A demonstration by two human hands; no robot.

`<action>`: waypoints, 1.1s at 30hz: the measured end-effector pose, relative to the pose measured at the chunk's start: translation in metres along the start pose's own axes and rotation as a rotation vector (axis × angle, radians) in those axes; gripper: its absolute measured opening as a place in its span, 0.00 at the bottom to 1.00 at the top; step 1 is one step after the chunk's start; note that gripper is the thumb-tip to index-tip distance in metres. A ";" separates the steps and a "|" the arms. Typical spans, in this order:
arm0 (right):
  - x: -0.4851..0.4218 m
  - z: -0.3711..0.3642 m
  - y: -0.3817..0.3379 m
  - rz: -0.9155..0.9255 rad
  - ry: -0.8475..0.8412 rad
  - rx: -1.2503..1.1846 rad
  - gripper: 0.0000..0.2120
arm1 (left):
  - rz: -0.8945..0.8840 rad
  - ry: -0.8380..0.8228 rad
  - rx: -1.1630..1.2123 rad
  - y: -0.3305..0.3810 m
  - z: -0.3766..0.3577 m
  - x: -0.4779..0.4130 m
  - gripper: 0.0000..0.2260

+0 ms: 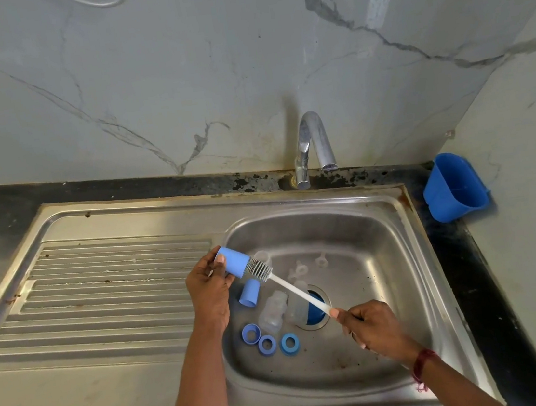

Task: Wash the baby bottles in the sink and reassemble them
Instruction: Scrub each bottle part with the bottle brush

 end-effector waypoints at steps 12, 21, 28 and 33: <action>0.002 0.031 0.002 -0.002 0.116 0.078 0.29 | 0.204 0.030 0.126 -0.015 0.003 0.008 0.06; 0.000 0.024 -0.015 0.092 0.091 0.133 0.33 | 0.068 -0.151 -0.177 -0.013 -0.007 0.014 0.22; 0.000 0.033 -0.014 0.155 0.119 0.288 0.30 | -0.047 -0.222 -0.291 -0.004 -0.006 0.010 0.27; -0.002 0.027 -0.017 0.163 0.123 0.269 0.29 | -0.111 -0.415 -0.482 -0.007 -0.021 0.014 0.29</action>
Point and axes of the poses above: each hand's wrist, its own x-axis away from the middle knuckle, its own z-axis out of the back of the hand, y = z × x, the point moved 7 cm from there along -x, towards the middle knuckle, and after that the axes turned 10 degrees about -z, right-handed, at the moved point
